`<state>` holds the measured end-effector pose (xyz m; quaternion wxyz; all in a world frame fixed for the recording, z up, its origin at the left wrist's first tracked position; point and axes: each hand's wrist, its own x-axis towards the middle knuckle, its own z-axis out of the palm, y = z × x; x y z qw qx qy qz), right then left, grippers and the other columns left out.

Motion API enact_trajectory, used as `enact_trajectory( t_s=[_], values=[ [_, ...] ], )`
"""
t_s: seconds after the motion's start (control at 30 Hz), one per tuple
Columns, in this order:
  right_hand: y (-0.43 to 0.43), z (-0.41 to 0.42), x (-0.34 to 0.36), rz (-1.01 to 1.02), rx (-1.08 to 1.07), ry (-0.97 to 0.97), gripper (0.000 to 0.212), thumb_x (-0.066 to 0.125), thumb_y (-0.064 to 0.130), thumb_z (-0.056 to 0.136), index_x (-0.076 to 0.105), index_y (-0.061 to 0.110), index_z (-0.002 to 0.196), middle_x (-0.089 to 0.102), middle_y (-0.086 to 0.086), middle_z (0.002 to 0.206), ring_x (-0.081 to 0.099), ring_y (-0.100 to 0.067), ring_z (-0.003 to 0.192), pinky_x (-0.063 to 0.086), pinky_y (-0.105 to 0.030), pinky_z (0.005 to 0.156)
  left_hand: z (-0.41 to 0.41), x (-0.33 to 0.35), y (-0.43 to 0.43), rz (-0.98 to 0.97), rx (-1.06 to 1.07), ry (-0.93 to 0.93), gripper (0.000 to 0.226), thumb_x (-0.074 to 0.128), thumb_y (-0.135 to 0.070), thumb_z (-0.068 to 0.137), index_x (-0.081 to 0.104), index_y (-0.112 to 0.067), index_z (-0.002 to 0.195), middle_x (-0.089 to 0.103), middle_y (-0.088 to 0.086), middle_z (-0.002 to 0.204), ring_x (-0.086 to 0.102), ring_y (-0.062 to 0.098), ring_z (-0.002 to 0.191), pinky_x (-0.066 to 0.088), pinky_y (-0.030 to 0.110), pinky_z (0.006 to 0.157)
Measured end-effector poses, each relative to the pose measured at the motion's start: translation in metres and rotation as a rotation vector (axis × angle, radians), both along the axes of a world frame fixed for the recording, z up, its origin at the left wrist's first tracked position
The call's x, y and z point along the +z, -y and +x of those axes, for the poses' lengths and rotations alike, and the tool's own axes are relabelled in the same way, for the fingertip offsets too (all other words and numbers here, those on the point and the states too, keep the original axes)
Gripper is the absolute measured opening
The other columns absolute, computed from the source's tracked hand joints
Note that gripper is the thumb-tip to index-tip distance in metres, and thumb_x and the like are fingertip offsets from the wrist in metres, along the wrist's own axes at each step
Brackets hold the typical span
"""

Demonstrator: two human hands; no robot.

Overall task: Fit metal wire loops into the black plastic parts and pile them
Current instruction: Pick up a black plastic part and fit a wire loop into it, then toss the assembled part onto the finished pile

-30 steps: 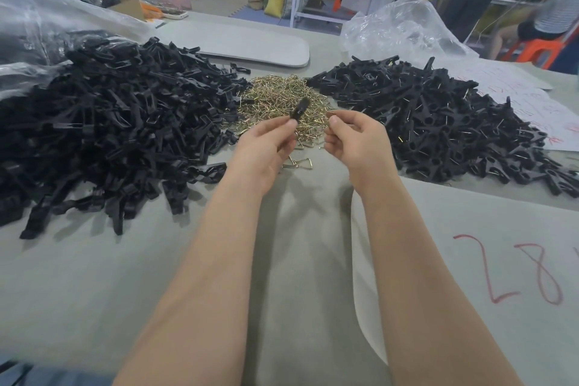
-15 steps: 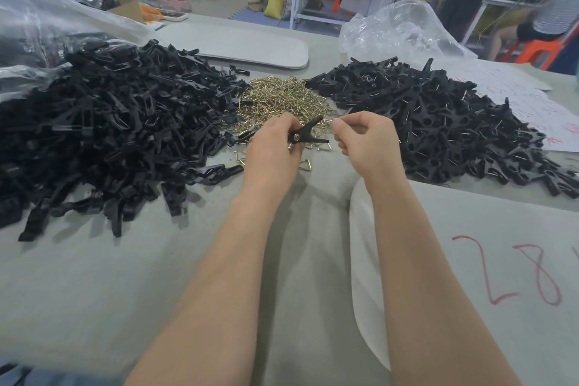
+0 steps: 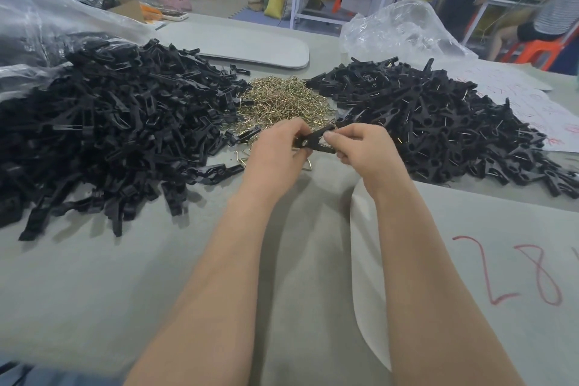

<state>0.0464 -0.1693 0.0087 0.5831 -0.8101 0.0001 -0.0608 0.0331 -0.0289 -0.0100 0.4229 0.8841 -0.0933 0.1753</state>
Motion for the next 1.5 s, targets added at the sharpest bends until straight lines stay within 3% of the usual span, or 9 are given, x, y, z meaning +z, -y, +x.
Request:
enact_trajectory(
  t_s=[0.13, 0.3, 0.7, 0.97, 1.13, 1.23, 1.33, 1.4, 1.5],
  values=[
    [0.010, -0.005, 0.003, 0.545, 0.268, -0.397, 0.039, 0.073, 0.042, 0.070, 0.059, 0.011, 0.091, 0.060, -0.003, 0.071, 0.057, -0.011, 0.057, 0.050, -0.019, 0.054, -0.005, 0.009, -0.005, -0.250, -0.172, -0.128, 0.020, 0.073, -0.009, 0.080, 0.063, -0.022, 0.091, 0.063, -0.007, 0.087, 0.061, 0.007, 0.077, 0.052, 0.016, 0.069],
    [0.006, -0.008, 0.000, 0.516, 0.480, -0.592, 0.064, 0.060, 0.059, 0.067, 0.063, 0.005, 0.101, 0.072, -0.009, 0.076, 0.071, -0.018, 0.070, 0.057, -0.025, 0.059, -0.009, 0.012, -0.005, -0.230, -0.249, -0.080, 0.018, 0.075, -0.014, 0.079, 0.061, -0.022, 0.089, 0.061, -0.014, 0.088, 0.056, -0.007, 0.085, 0.040, 0.004, 0.077],
    [-0.006, -0.006, -0.005, 0.482, 0.359, -0.461, 0.036, 0.045, 0.039, 0.094, 0.062, 0.008, 0.088, 0.068, -0.003, 0.056, 0.067, -0.010, 0.052, 0.052, -0.018, 0.046, -0.012, 0.016, -0.003, -0.221, -0.279, -0.082, 0.022, 0.072, -0.016, 0.082, 0.066, -0.018, 0.102, 0.068, -0.005, 0.096, 0.062, 0.005, 0.094, 0.049, 0.026, 0.091],
    [-0.003, -0.003, -0.002, 0.340, 0.203, -0.381, 0.062, 0.053, 0.071, 0.075, 0.063, 0.012, 0.094, 0.072, -0.004, 0.075, 0.067, -0.012, 0.056, 0.054, -0.022, 0.054, -0.007, 0.010, -0.004, -0.184, -0.115, -0.089, 0.014, 0.072, -0.022, 0.083, 0.061, -0.026, 0.090, 0.060, -0.014, 0.080, 0.057, 0.002, 0.078, 0.044, 0.014, 0.075],
    [-0.004, 0.004, -0.007, 0.037, -0.005, 0.039, 0.023, 0.063, 0.012, 0.089, 0.062, 0.002, 0.109, 0.063, -0.004, 0.072, 0.052, -0.005, 0.043, 0.044, -0.017, 0.046, -0.004, 0.003, 0.003, 0.066, -0.099, -0.158, 0.039, 0.069, -0.021, 0.085, 0.059, -0.022, 0.123, 0.058, 0.004, 0.115, 0.055, 0.020, 0.108, 0.040, 0.028, 0.094],
    [0.006, 0.008, 0.001, 0.385, -0.334, 0.275, 0.056, 0.064, 0.018, 0.089, 0.038, 0.012, 0.139, 0.061, -0.012, 0.116, 0.064, 0.002, 0.076, 0.052, -0.018, 0.076, -0.002, 0.006, -0.005, 0.039, 0.206, -0.101, 0.054, 0.064, -0.028, 0.088, 0.045, -0.021, 0.138, 0.042, 0.006, 0.138, 0.039, 0.020, 0.127, 0.029, 0.033, 0.108],
    [0.013, 0.008, 0.000, 0.356, -0.351, 0.309, 0.093, 0.063, 0.020, 0.089, -0.007, 0.028, 0.150, 0.010, -0.011, 0.158, 0.046, 0.019, 0.110, 0.037, -0.007, 0.095, 0.000, 0.001, -0.022, 0.156, 0.557, -0.094, 0.046, 0.059, -0.025, 0.091, 0.048, -0.020, 0.135, 0.038, 0.006, 0.142, 0.031, 0.026, 0.132, 0.020, 0.044, 0.114],
    [0.004, 0.005, -0.006, 0.098, -0.310, 0.314, 0.092, 0.060, 0.012, 0.089, -0.007, 0.025, 0.151, 0.003, -0.006, 0.159, 0.029, -0.005, 0.138, 0.031, -0.018, 0.108, 0.002, -0.004, -0.028, 0.251, 0.589, -0.204, 0.046, 0.056, -0.022, 0.091, 0.046, -0.019, 0.135, 0.031, 0.008, 0.148, 0.021, 0.030, 0.138, 0.009, 0.049, 0.117],
    [-0.017, 0.003, -0.013, -0.183, -0.160, 0.244, 0.069, 0.057, 0.015, 0.092, 0.020, 0.015, 0.149, 0.032, -0.006, 0.151, 0.035, -0.018, 0.136, 0.029, -0.037, 0.114, 0.004, -0.010, -0.028, 0.355, 0.530, -0.343, 0.048, 0.050, -0.020, 0.093, 0.040, -0.022, 0.140, 0.027, 0.007, 0.153, 0.013, 0.031, 0.143, 0.000, 0.054, 0.115]
  ],
)
